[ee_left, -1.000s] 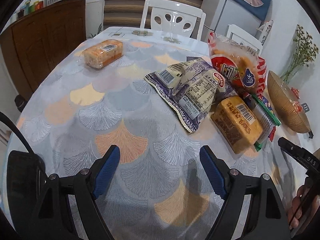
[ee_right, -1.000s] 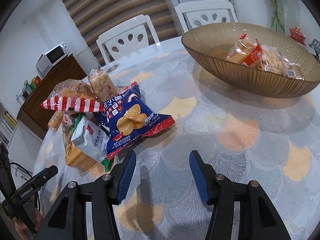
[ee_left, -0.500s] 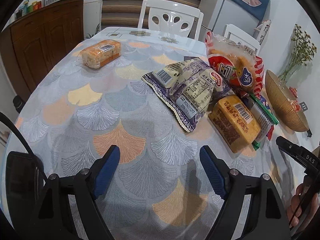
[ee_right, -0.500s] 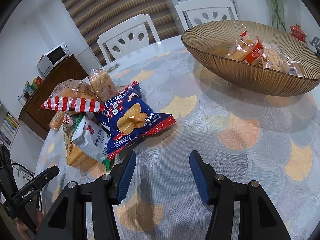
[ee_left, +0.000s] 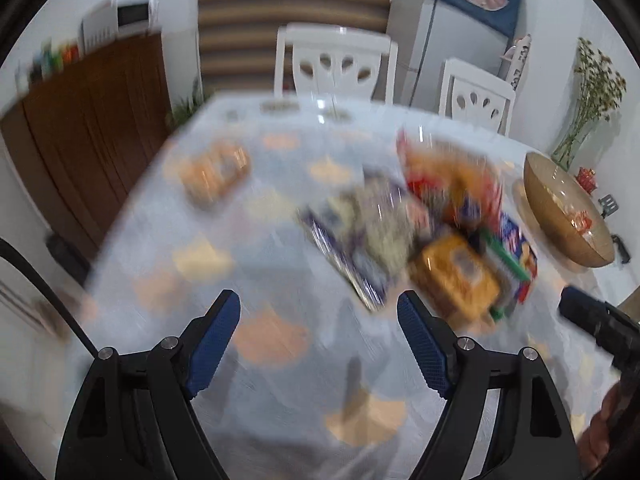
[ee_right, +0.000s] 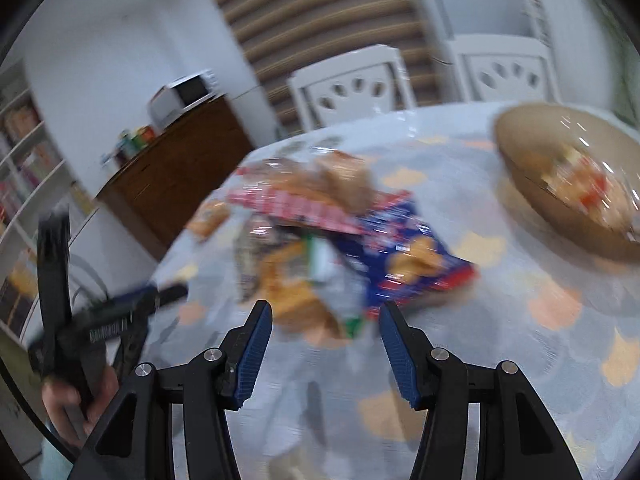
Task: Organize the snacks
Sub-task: 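Grasp the orange cracker pack with the left gripper while the right grasps the yellow square biscuit pack, then carry both packs over the amber bowl and open both grippers, then move both tools back toward the remaining snacks, then grasp the white-green sachet with the left gripper while the right grasps the blue biscuit bag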
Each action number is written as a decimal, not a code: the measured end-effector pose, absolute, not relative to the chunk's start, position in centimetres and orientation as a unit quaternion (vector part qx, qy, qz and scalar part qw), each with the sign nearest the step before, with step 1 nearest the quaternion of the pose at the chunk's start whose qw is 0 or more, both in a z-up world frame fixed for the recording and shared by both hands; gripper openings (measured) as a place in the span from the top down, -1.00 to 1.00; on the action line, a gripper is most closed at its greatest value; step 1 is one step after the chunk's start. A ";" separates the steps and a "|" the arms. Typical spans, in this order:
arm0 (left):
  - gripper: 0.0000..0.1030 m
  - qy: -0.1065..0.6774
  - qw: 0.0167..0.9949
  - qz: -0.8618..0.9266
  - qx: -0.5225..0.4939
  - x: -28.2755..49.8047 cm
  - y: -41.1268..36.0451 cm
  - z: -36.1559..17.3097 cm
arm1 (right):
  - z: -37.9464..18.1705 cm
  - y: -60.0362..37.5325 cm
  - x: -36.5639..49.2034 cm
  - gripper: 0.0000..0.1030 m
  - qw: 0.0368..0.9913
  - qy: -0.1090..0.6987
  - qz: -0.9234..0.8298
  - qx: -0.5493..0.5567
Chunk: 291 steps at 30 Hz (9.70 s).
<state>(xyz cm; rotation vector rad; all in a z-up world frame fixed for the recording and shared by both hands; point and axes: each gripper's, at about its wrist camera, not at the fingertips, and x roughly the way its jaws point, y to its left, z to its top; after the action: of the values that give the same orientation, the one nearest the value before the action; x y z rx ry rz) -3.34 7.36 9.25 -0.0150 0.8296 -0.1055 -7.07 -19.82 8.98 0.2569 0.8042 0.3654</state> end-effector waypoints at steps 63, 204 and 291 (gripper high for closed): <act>0.15 0.463 0.863 -0.203 -0.009 -5.4 3.4 4.7 | 4.4 -20.6 -13.3 -0.06 0.875 0.475 0.080 0.047; -0.50 0.447 0.879 -0.169 -0.002 -5.7 0.2 2.2 | 4.0 -26.1 -5.8 -0.13 0.901 0.427 0.052 0.061; -0.19 0.442 0.842 -0.304 0.057 -5.8 -4.7 2.4 | 3.0 -26.5 -5.9 -0.45 0.885 0.450 0.121 0.015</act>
<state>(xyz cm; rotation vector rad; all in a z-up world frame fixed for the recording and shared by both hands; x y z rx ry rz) -5.79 -4.71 2.42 0.1203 0.9345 -0.6425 -5.86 -26.49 3.04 0.0313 0.9364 0.2516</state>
